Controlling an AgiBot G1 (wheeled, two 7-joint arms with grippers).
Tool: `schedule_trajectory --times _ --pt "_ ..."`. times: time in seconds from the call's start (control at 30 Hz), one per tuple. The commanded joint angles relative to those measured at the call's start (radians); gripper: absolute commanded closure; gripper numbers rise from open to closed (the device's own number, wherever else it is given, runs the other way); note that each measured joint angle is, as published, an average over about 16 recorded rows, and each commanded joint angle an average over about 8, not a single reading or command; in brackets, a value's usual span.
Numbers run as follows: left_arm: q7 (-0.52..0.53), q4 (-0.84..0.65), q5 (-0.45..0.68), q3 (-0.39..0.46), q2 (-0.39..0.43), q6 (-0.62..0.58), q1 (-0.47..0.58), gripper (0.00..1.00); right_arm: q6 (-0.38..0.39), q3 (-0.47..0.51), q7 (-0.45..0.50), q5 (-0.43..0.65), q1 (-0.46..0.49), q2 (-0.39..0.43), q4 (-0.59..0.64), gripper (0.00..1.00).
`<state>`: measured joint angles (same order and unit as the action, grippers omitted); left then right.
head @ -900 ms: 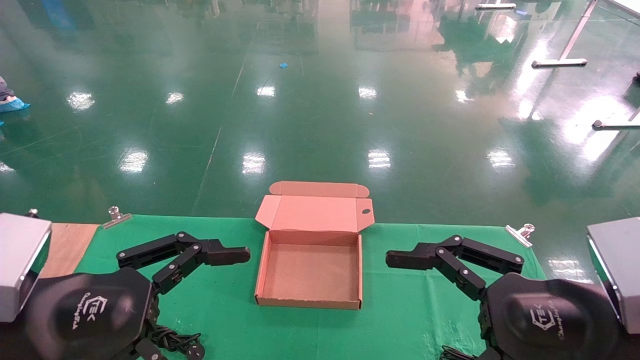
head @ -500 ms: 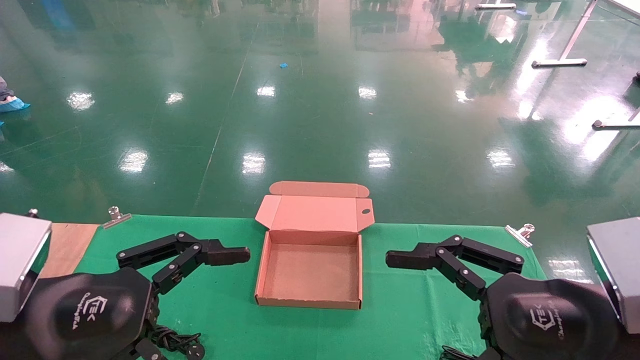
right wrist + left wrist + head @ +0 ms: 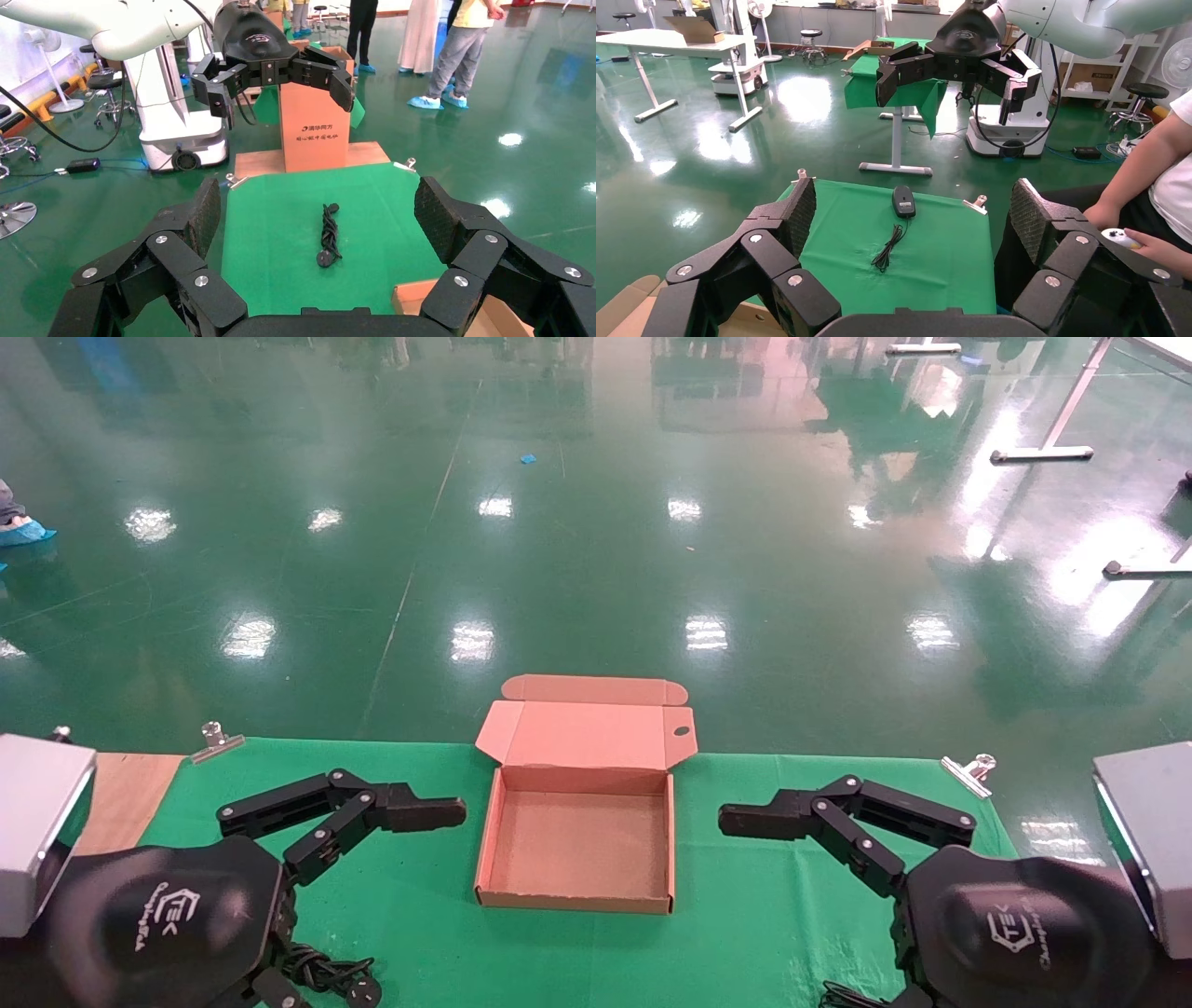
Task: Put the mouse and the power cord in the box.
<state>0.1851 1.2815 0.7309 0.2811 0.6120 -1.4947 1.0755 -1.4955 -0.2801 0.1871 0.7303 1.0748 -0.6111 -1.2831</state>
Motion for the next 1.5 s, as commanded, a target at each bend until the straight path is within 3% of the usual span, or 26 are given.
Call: schedule_trajectory --times 0.03,1.07,1.3,1.5 --pt "0.0 0.0 0.0 0.0 0.0 0.0 0.0 0.0 0.0 0.0 0.0 0.0 0.0 0.0 0.0 0.0" --pt "-0.012 0.001 0.015 0.003 0.0 -0.001 -0.001 0.0 -0.002 0.0 -0.01 0.016 0.001 0.005 -0.002 0.0" --pt "-0.074 0.004 0.19 0.057 -0.012 -0.004 0.018 0.0 -0.029 -0.049 -0.057 0.167 0.058 0.022 -0.011 0.0" --pt "-0.145 -0.029 0.455 0.134 -0.005 0.031 0.076 0.0 -0.067 -0.163 -0.107 0.441 0.18 0.009 -0.015 0.0"
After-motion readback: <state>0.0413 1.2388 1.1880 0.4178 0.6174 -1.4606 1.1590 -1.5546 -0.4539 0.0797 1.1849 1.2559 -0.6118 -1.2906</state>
